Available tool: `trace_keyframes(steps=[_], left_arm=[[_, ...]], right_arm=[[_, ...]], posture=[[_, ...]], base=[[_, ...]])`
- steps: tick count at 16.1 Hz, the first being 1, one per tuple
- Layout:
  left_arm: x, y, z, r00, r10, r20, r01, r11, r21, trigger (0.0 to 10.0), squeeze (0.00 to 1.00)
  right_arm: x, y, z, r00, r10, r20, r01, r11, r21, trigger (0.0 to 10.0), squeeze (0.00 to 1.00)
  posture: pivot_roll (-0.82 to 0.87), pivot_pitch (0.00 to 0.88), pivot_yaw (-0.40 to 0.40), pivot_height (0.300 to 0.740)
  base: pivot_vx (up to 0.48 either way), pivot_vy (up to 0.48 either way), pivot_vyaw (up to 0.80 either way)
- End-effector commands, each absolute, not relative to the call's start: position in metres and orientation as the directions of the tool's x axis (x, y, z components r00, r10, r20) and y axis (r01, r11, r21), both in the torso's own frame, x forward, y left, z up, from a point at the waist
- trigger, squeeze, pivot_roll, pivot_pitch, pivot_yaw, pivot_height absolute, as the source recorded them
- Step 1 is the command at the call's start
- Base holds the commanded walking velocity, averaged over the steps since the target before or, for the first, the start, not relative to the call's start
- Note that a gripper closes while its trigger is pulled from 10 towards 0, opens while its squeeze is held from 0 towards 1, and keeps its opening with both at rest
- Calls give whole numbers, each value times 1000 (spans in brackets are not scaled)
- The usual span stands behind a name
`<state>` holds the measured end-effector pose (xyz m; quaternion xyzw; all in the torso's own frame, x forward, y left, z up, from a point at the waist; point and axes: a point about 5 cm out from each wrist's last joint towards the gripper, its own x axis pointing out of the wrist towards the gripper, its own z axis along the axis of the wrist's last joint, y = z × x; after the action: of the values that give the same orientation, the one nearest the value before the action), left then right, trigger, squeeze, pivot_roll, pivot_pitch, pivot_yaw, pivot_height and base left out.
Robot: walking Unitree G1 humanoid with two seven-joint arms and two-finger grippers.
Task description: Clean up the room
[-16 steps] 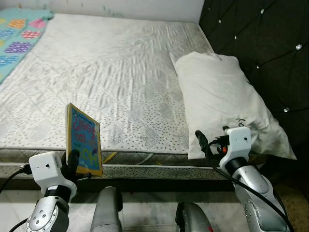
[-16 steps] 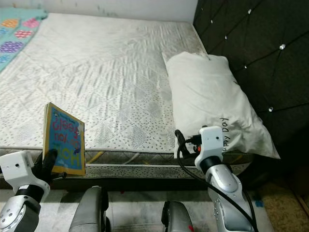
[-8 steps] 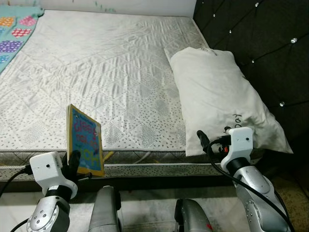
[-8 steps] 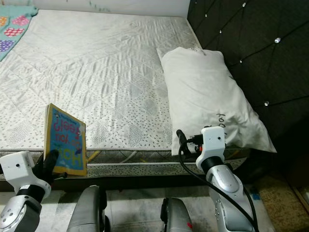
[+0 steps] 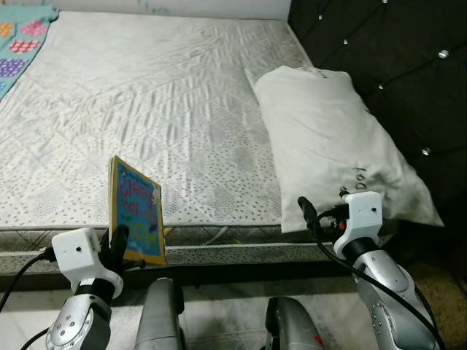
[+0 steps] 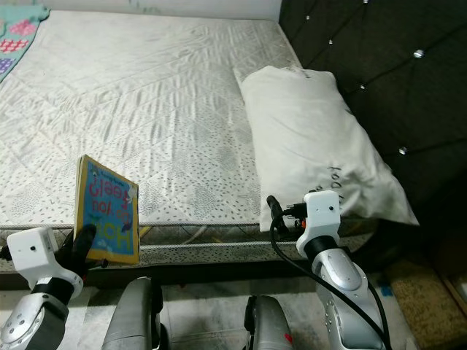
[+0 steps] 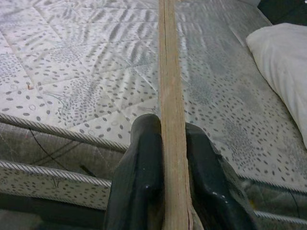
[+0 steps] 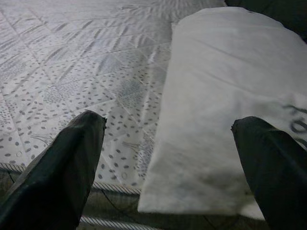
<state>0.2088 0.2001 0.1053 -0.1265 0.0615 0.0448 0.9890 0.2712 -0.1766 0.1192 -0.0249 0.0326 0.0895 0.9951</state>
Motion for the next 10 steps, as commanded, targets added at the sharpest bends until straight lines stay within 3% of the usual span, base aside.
trace_keyframes(steps=[1, 10], left_arm=[[210, 198, 114, 994, 65, -89, -85, 965, -246, 10000, 0], [214, 197, 112, 994, 55, -94, -78, 963, -257, 10000, 0]], right_arm=[[271, -177, 117, 980, 182, -79, -186, 982, -46, 10000, 0], [271, -176, 115, 979, 189, -76, -194, 979, -58, 10000, 0]], posture=[[-25, 147, -53, 588], [-24, 146, -51, 588]], base=[[345, 0, 0], [346, 0, 0]])
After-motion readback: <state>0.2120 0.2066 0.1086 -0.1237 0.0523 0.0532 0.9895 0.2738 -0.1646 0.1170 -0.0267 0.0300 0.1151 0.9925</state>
